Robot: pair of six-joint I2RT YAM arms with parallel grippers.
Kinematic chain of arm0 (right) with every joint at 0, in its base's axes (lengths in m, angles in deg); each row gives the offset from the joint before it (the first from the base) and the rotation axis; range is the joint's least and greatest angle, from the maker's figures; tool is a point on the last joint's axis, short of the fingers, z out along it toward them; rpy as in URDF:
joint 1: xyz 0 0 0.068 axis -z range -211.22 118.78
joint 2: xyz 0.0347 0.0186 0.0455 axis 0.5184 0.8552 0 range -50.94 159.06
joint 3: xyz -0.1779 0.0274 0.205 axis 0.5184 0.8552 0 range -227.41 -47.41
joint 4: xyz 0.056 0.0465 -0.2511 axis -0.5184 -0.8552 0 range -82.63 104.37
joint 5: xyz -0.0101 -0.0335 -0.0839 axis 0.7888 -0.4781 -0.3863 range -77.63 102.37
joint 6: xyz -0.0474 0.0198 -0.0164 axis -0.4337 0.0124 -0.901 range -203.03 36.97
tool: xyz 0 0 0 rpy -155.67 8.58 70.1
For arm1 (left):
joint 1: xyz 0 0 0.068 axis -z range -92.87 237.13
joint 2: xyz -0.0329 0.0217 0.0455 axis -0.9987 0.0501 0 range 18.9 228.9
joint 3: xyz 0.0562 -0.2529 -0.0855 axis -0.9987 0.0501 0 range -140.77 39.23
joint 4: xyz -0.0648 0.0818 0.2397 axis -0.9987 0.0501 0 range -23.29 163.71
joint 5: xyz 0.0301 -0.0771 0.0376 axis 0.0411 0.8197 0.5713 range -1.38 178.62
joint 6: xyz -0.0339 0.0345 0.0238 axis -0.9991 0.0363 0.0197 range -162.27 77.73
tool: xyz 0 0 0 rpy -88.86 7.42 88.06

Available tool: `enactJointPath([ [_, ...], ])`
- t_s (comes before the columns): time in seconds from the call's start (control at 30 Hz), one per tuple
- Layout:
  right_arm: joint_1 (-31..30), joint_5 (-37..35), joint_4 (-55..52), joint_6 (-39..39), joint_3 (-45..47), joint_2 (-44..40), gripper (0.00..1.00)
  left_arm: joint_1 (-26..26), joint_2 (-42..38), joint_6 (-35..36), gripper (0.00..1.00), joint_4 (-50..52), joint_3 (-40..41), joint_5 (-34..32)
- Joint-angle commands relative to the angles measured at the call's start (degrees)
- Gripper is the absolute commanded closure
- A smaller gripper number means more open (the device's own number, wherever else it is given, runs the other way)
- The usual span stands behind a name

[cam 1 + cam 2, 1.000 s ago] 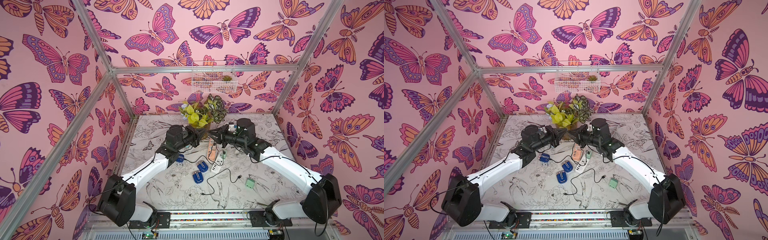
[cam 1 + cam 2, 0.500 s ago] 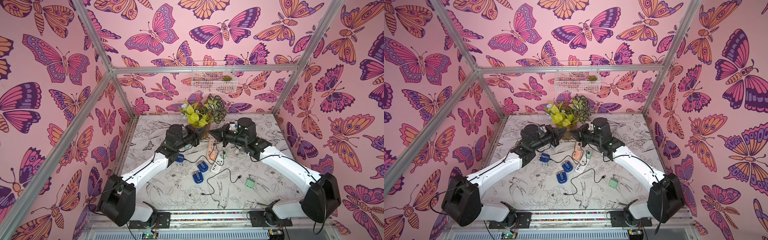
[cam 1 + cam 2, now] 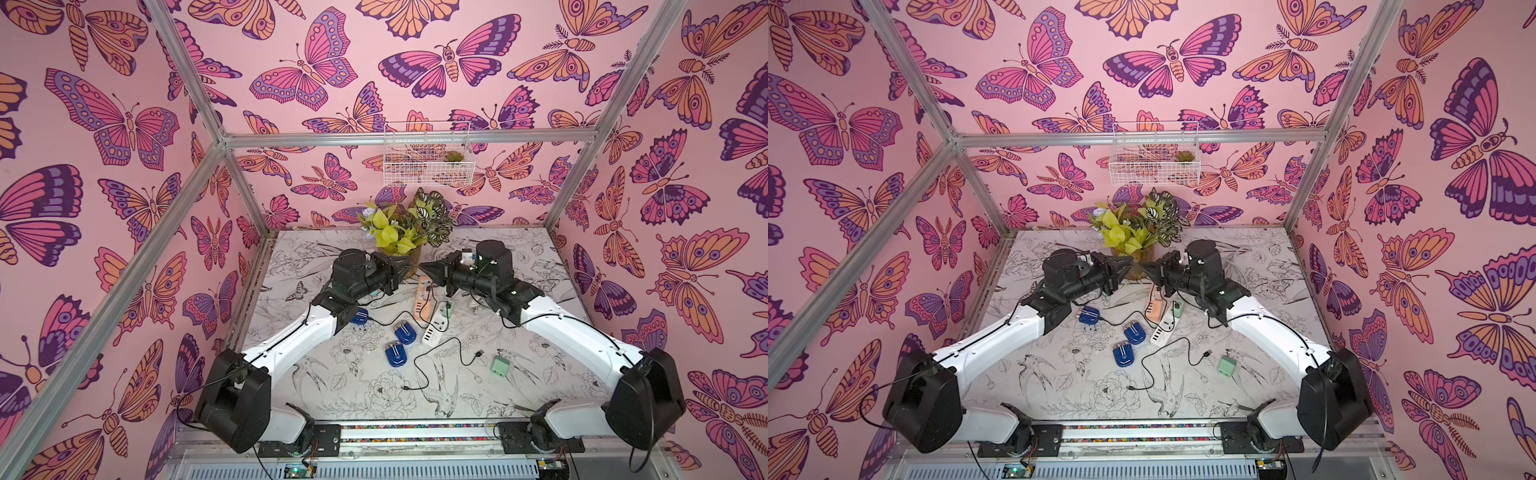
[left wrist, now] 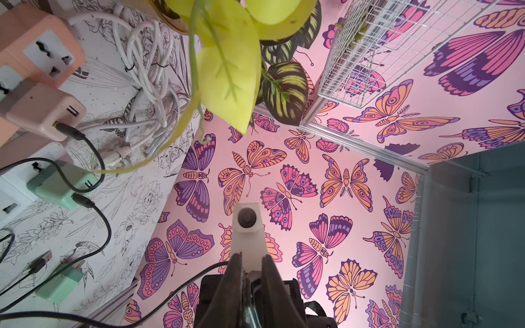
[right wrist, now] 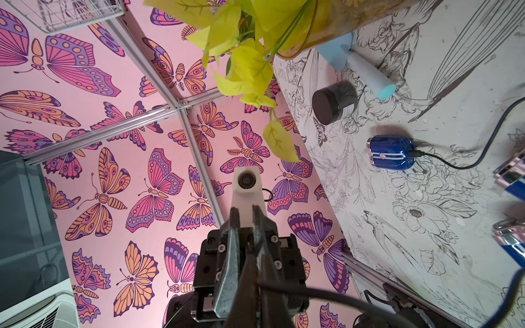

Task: Charge the electric shaver
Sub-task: Pick up the charging cable from the center of the board.

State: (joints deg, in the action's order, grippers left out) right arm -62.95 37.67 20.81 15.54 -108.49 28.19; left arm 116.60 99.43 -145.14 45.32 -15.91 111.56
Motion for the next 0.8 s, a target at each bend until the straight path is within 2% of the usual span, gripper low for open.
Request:
enactJointPath([
  [0.0,0.2,-1.2,-1.2,-1.3,-0.1,-1.9,1.00,-0.5,-1.5,1.2,0.83,0.9,0.7,-0.4],
  [0.43,0.1,-2.4,-3.3,-2.3,-1.1,-1.8,1.00,-0.3,-1.2,2.1,0.86,3.2,-0.1,0.6],
  [0.77,-0.3,-3.1,-4.1,-2.8,-1.8,-0.7,1.00,0.1,-1.6,3.8,0.84,8.9,-1.9,-0.1],
])
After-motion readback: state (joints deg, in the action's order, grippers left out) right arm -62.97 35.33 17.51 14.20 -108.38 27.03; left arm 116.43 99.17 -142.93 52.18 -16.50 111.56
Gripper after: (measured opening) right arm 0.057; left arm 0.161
